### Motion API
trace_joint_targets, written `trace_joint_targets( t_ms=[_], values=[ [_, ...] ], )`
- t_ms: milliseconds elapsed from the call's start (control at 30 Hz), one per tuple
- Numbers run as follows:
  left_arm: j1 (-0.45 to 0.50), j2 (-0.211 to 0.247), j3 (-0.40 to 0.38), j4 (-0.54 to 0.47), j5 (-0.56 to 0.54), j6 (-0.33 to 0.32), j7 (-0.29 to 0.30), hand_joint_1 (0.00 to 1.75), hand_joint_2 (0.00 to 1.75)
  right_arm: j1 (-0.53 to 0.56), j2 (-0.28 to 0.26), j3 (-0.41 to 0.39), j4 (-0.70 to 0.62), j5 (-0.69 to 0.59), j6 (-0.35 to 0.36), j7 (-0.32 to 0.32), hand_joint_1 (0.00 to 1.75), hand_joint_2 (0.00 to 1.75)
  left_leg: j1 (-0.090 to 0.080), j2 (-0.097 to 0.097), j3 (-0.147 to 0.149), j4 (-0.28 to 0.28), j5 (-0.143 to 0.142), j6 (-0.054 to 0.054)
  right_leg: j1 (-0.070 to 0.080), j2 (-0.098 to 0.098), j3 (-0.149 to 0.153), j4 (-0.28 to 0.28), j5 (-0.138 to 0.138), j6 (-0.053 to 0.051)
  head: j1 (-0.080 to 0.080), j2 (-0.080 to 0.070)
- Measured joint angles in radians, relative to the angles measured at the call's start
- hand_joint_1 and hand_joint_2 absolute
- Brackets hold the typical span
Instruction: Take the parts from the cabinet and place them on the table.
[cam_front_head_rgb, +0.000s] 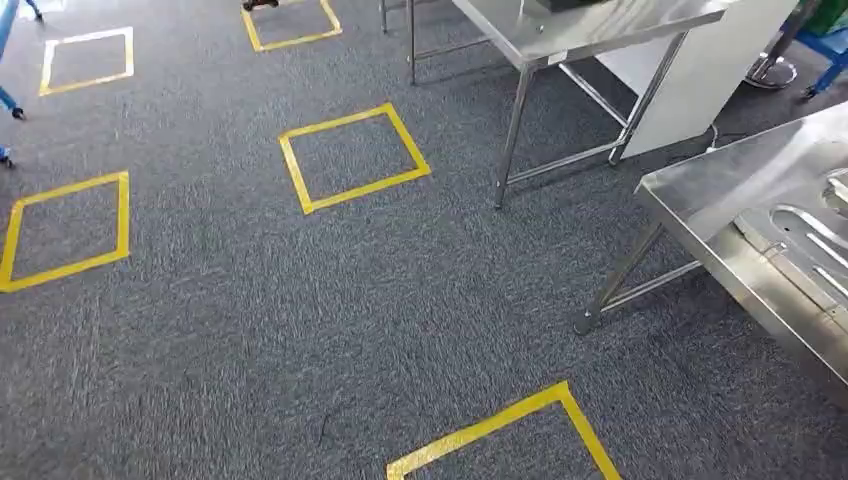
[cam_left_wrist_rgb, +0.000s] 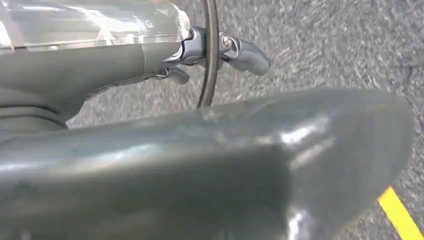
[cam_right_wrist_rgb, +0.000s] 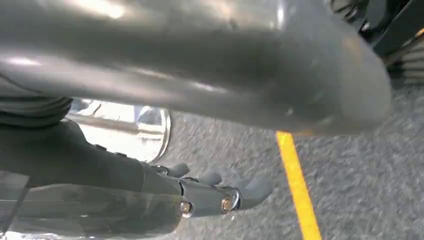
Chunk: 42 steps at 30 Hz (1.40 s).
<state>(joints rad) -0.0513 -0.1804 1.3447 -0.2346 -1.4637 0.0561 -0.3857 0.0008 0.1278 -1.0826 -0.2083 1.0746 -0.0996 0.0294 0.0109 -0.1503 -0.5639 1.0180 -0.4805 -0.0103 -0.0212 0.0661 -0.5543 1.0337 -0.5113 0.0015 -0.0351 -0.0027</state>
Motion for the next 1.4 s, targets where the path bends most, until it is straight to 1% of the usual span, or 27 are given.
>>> trace_joint_targets(
  t_ms=[33,67,100,167,233,267,333,367,400,533,600,633,700,733,767,833,867,900,1033,1100,1133,1200,1233,1267,1333,1367,1400],
  values=[
    [0.0,0.001,0.0,0.0,0.0,0.0,0.0,0.0,0.0,-0.003,0.0,0.0,0.0,0.0,0.0,-0.001,0.0,0.0,0.001,0.001,0.002,0.008,-0.005,-0.003,-0.013,-0.018,0.007,-0.013,0.005,-0.009,0.0,0.0],
    [0.002,0.001,0.0,0.0,0.0,0.0,0.0,0.0,0.0,-0.001,-0.002,0.0,0.0,0.0,0.0,-0.001,0.0,0.0,-0.006,0.067,-0.007,0.032,-0.019,-0.007,-0.01,-0.03,0.015,-0.018,0.004,-0.014,0.0,0.0],
    [0.0,0.0,0.0,0.0,0.0,0.0,0.0,0.0,0.0,0.002,-0.003,0.0,0.0,0.002,0.003,-0.003,0.0,0.0,-0.006,0.107,-0.037,0.091,-0.053,-0.012,-0.008,-0.046,0.019,-0.019,0.002,-0.02,0.0,0.0],
    [-0.005,0.0,0.0,0.0,-0.001,-0.001,0.0,0.0,0.0,0.005,-0.012,0.0,0.0,0.004,0.008,-0.003,0.0,0.0,-0.001,0.134,-0.117,0.244,-0.12,-0.021,-0.002,-0.078,0.022,-0.018,-0.003,-0.025,0.0,0.0],
    [-0.003,0.0,0.0,0.0,-0.001,-0.001,0.0,0.0,0.0,0.003,-0.022,0.0,0.001,0.008,0.011,-0.003,0.0,0.0,0.001,0.141,-0.152,0.302,-0.119,-0.024,-0.001,-0.108,0.027,-0.018,-0.009,-0.025,-0.001,0.0],
    [-0.001,0.0,0.0,0.0,-0.001,-0.001,0.0,0.0,0.0,0.002,-0.024,0.0,0.002,0.01,0.012,-0.003,0.0,0.0,0.001,0.143,-0.134,0.263,-0.087,-0.024,-0.001,-0.121,0.031,-0.018,-0.013,-0.024,0.0,0.0],
    [0.001,0.0,0.0,0.0,0.0,-0.001,0.001,0.0,0.0,0.001,-0.025,0.0,0.002,0.011,0.012,-0.003,0.0,0.0,0.0,0.165,-0.047,0.097,0.001,-0.017,-0.001,-0.145,0.044,-0.018,-0.021,-0.019,-0.001,0.0],
    [0.0,0.0,0.0,0.0,0.0,-0.001,0.001,0.0,0.0,0.001,-0.025,0.0,0.002,0.012,0.012,-0.003,0.0,0.0,-0.005,0.217,-0.007,0.018,0.019,-0.008,0.001,-0.155,0.051,-0.018,-0.025,-0.015,0.0,0.0],
    [-0.004,0.0,0.0,0.0,0.0,-0.001,0.002,0.0,0.0,0.001,-0.025,0.0,0.002,0.012,0.014,-0.002,0.0,0.0,-0.017,0.223,-0.004,0.009,0.009,0.0,0.007,-0.166,0.052,-0.017,-0.031,-0.007,-0.001,0.0],
    [0.001,0.0,0.0,0.0,0.0,-0.001,0.002,0.0,0.0,-0.013,-0.025,0.0,0.002,0.014,0.021,-0.002,0.0,0.0,-0.017,0.177,-0.006,-0.009,0.019,0.025,0.01,-0.204,0.07,-0.032,-0.033,0.013,0.0,0.0],
    [0.004,-0.001,0.0,0.0,0.0,-0.001,0.005,0.0,0.0,-0.009,-0.024,0.0,0.002,0.014,0.022,0.0,0.0,0.0,-0.008,0.159,0.008,-0.025,0.031,0.036,0.0,-0.106,0.049,0.031,-0.078,0.014,0.0,0.0],
    [0.002,-0.001,0.0,0.0,-0.001,-0.003,0.004,0.0,0.0,-0.008,-0.02,0.0,0.002,0.015,0.024,0.001,0.0,0.0,-0.008,0.15,0.005,-0.025,0.033,0.041,-0.001,-0.083,0.009,0.108,-0.12,0.013,0.001,0.0],
    [0.0,0.0,0.0,0.0,0.0,-0.003,0.005,0.0,0.0,-0.004,-0.011,0.0,0.002,0.017,0.023,0.004,0.0,0.0,-0.011,0.125,0.004,-0.025,0.032,0.042,-0.001,-0.072,-0.069,0.252,-0.173,0.014,0.0,0.0],
    [-0.001,0.0,0.0,0.0,0.0,-0.003,0.005,0.0,0.0,-0.003,-0.01,0.0,0.002,0.018,0.023,0.004,0.0,0.0,-0.011,0.111,0.005,-0.023,0.032,0.043,-0.001,-0.071,-0.088,0.276,-0.167,0.014,0.0,0.0],
    [0.0,0.001,0.0,0.0,0.0,-0.003,0.005,0.0,0.0,-0.002,-0.008,0.0,0.002,0.018,0.023,0.004,0.0,0.0,-0.011,0.095,0.006,-0.022,0.031,0.042,-0.002,-0.07,-0.085,0.252,-0.135,0.014,0.0,0.0],
    [0.0,0.001,0.0,0.0,0.0,-0.003,0.005,0.0,0.0,-0.001,-0.006,0.0,0.002,0.018,0.023,0.004,0.0,0.0,-0.009,0.064,0.009,-0.014,0.027,0.036,-0.006,-0.055,-0.027,0.102,-0.033,0.014,0.0,0.0],
    [0.001,0.001,0.0,0.0,0.0,-0.004,0.005,0.0,0.0,0.0,-0.006,0.0,0.002,0.018,0.023,0.004,0.0,0.0,-0.008,0.051,0.005,-0.006,0.023,0.03,-0.012,-0.015,0.005,0.023,0.004,0.014,0.0,0.0],
    [-0.001,0.001,0.0,0.0,0.0,-0.004,0.006,0.0,0.0,0.0,-0.006,0.0,0.002,0.018,0.024,0.004,0.0,0.0,-0.013,0.043,-0.003,0.007,0.017,0.021,-0.008,0.021,0.006,0.006,-0.009,0.017,0.0,0.0],
    [0.004,0.002,0.0,0.0,0.0,-0.003,0.007,0.0,0.0,-0.007,-0.006,0.0,0.002,0.021,0.025,0.004,0.0,0.0,-0.003,0.004,-0.013,0.004,0.018,-0.006,-0.002,-0.028,0.013,-0.001,-0.002,-0.012,0.0,0.0],
    [0.004,0.001,0.0,0.0,0.0,-0.003,0.007,0.0,0.0,-0.003,-0.009,0.0,0.002,0.021,0.025,0.005,0.0,0.0,-0.006,0.097,-0.031,0.058,-0.017,-0.009,-0.003,-0.052,0.018,-0.009,0.0,-0.024,0.0,0.0],
    [0.002,0.0,0.0,0.0,0.0,-0.003,0.007,0.0,0.0,0.0,-0.012,0.0,0.002,0.021,0.025,0.005,0.0,0.0,-0.005,0.122,-0.066,0.127,-0.058,-0.013,0.0,-0.067,0.018,-0.009,-0.001,-0.029,0.0,0.0],
    [-0.002,0.0,0.0,0.0,0.0,-0.003,0.007,0.0,0.0,0.004,-0.02,0.0,0.002,0.022,0.025,0.005,0.0,0.0,-0.002,0.136,-0.142,0.281,-0.125,-0.02,0.005,-0.1,0.017,-0.008,-0.004,-0.033,0.0,0.0],
    [-0.001,0.0,0.0,0.0,0.0,-0.003,0.007,0.0,0.0,0.004,-0.024,0.0,0.002,0.023,0.026,0.005,0.0,0.0,-0.001,0.138,-0.159,0.314,-0.127,-0.022,0.006,-0.115,0.017,-0.008,-0.005,-0.033,0.0,0.0],
    [0.0,0.0,0.0,0.0,0.0,-0.003,0.007,0.0,0.0,0.003,-0.025,0.0,0.002,0.024,0.027,0.005,0.0,0.0,0.0,0.141,-0.152,0.3,-0.108,-0.022,0.006,-0.127,0.019,-0.008,-0.008,-0.032,0.0,0.0],
    [0.003,0.0,0.0,0.0,0.0,-0.003,0.007,0.0,0.0,0.001,-0.025,0.0,0.002,0.027,0.028,0.005,0.0,0.0,-0.001,0.155,-0.077,0.159,-0.029,-0.017,0.007,-0.153,0.028,-0.008,-0.014,-0.028,0.0,0.0],
    [0.003,0.0,0.0,0.0,0.0,-0.003,0.007,0.0,0.0,0.001,-0.025,0.0,0.002,0.028,0.028,0.005,0.0,0.0,-0.003,0.186,-0.025,0.067,0.008,-0.01,0.007,-0.165,0.034,-0.008,-0.018,-0.024,0.0,0.0],
    [0.0,0.0,0.0,0.0,0.0,-0.003,0.007,0.0,0.0,0.002,-0.025,0.0,0.002,0.029,0.029,0.005,0.0,0.0,-0.014,0.238,-0.002,0.013,0.0,-0.004,0.011,-0.178,0.039,-0.008,-0.024,-0.018,0.0,0.0]
  ],
)
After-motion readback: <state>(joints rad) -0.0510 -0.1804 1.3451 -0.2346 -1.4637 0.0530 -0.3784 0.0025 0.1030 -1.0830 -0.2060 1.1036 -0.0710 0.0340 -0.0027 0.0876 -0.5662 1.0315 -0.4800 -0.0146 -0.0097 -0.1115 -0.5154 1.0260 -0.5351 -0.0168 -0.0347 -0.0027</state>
